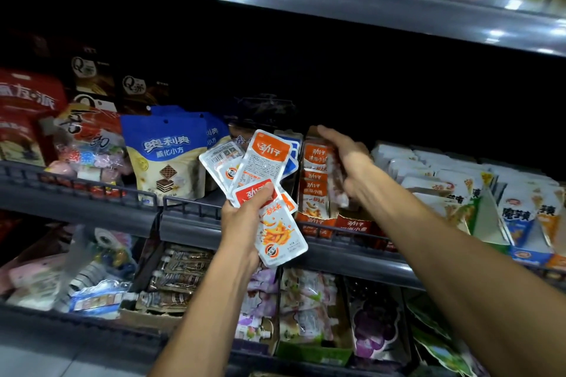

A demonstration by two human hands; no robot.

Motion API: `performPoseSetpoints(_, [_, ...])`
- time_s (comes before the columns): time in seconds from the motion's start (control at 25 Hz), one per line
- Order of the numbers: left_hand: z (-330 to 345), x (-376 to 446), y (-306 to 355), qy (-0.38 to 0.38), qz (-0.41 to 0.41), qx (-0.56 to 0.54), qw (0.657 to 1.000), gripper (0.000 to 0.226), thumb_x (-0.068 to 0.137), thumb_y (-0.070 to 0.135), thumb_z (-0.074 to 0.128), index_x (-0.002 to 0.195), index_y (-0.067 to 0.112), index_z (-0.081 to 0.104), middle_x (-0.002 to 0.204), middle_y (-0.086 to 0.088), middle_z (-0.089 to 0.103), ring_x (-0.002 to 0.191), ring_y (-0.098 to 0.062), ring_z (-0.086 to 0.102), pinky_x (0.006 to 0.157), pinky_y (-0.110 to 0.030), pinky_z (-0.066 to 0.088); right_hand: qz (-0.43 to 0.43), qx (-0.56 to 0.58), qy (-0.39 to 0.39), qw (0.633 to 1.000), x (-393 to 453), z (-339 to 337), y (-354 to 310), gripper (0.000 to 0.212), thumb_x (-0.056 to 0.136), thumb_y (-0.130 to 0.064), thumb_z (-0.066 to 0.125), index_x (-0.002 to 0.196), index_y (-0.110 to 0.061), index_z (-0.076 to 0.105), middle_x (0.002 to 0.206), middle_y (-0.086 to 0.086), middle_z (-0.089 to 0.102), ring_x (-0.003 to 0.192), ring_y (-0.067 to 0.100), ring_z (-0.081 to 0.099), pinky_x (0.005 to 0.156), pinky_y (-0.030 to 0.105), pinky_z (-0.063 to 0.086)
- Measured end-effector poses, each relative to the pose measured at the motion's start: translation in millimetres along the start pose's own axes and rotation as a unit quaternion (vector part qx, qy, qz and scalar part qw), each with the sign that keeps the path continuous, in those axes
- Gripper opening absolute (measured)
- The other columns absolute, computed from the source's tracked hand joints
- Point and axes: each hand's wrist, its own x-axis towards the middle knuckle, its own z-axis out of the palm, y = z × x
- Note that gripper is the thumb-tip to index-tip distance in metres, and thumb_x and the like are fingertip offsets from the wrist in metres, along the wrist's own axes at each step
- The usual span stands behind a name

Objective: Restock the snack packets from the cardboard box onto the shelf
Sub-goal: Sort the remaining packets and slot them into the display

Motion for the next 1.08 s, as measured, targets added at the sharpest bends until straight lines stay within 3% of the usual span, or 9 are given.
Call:
performPoseSetpoints(0.12, [-1.6,1.8,2.0,0.001,0.0,-0.001,1.0,0.045,0.082,0.014,0.078,0.124,0.011,0.061,0.102,-0.012,0.076,0.087,-0.028,0.074,0.069,-0.039,0.062,-0.027,-0.084,0.021,0.996,7.5,7.2,2.7,0.014,0.088,-0.011,0.062,0.102,-0.016,0.064,0.106,0.009,0.068,0.088,0.025,0.066,0.08,0.04,0.058])
performPoseSetpoints(0.28, [-2.0,4.2,3.2,0.0,-0.003,0.009,1.0,0.045,0.082,0.015,0.078,0.123,0.011,0.061,0.102,-0.012,0.076,0.09,-0.03,0.074,0.077,-0.047,0.061,-0.157,-0.324,0.055,0.931,15.5,-1.6,8.4,0.041,0.089,-0.003,0.061,0.125,-0.018,0.046,0.11,0.001,0.056,0.099,0.021,0.06,0.063,0.022,0.049])
performPoseSetpoints(0.36, [-1.7,4.5,3.0,0.0,-0.001,0.014,1.0,0.044,0.082,0.015,0.078,0.122,0.011,0.061,0.103,-0.012,0.075,0.091,-0.031,0.074,0.081,-0.051,0.06,-0.198,-0.374,0.039,0.905,18.0,-7.9,3.1,0.046,0.09,-0.006,0.061,0.13,-0.016,0.042,0.119,0.007,0.059,0.106,0.024,0.06,0.075,0.029,0.051])
performPoseSetpoints(0.52, [-2.0,6.0,3.4,0.003,0.005,0.01,1.0,0.039,0.083,0.014,0.077,0.118,0.012,0.063,0.104,-0.013,0.075,0.093,-0.033,0.073,0.083,-0.055,0.058,-0.256,-0.507,0.038,0.822,24.1,-11.1,-1.7,0.034,0.088,-0.006,0.061,0.12,-0.016,0.057,0.12,0.01,0.062,0.108,0.028,0.06,0.088,0.04,0.052])
performPoseSetpoints(0.64, [-0.5,6.8,1.6,0.004,0.003,0.01,1.0,0.041,0.082,0.014,0.078,0.119,0.011,0.062,0.103,-0.013,0.075,0.092,-0.032,0.073,0.082,-0.053,0.059,-0.226,-0.594,0.017,0.771,25.2,-6.2,4.3,0.036,0.087,-0.014,0.064,0.122,-0.02,0.058,0.116,0.007,0.065,0.096,0.024,0.063,0.076,0.034,0.052])
performPoseSetpoints(0.8, [0.0,6.9,-0.2,0.004,0.005,0.017,1.0,0.038,0.081,0.016,0.079,0.116,0.015,0.062,0.102,-0.011,0.076,0.091,-0.03,0.074,0.082,-0.051,0.059,-0.082,-0.75,-0.144,0.641,33.2,-6.8,20.5,0.052,0.082,-0.031,0.063,0.132,-0.025,0.048,0.121,0.004,0.058,0.093,0.017,0.054,0.06,0.023,0.038])
performPoseSetpoints(0.88, [-0.8,6.6,0.9,0.003,0.006,0.017,1.0,0.037,0.082,0.015,0.078,0.115,0.014,0.063,0.101,-0.011,0.076,0.09,-0.03,0.074,0.082,-0.05,0.059,-0.05,-0.757,-0.18,0.626,36.8,-10.9,27.3,0.071,0.078,-0.04,0.065,0.141,-0.029,0.034,0.123,0.002,0.054,0.1,0.019,0.056,0.063,0.023,0.042])
performPoseSetpoints(0.96, [-1.3,6.3,2.5,0.002,0.003,0.015,1.0,0.038,0.082,0.015,0.078,0.117,0.013,0.062,0.101,-0.012,0.076,0.09,-0.032,0.074,0.083,-0.054,0.058,-0.089,-0.75,-0.184,0.629,36.1,-13.9,27.3,0.087,0.076,-0.042,0.071,0.147,-0.034,0.02,0.128,0.001,0.05,0.109,0.021,0.055,0.071,0.025,0.044])
performPoseSetpoints(1.08, [-2.9,6.8,3.5,0.007,-0.001,0.016,1.0,0.041,0.081,0.015,0.079,0.118,0.013,0.061,0.101,-0.013,0.075,0.091,-0.033,0.074,0.083,-0.056,0.058,-0.134,-0.753,-0.17,0.622,34.6,-15.3,22.8,0.092,0.075,-0.048,0.072,0.148,-0.035,0.018,0.142,0.004,0.042,0.126,0.025,0.046,0.091,0.034,0.043])
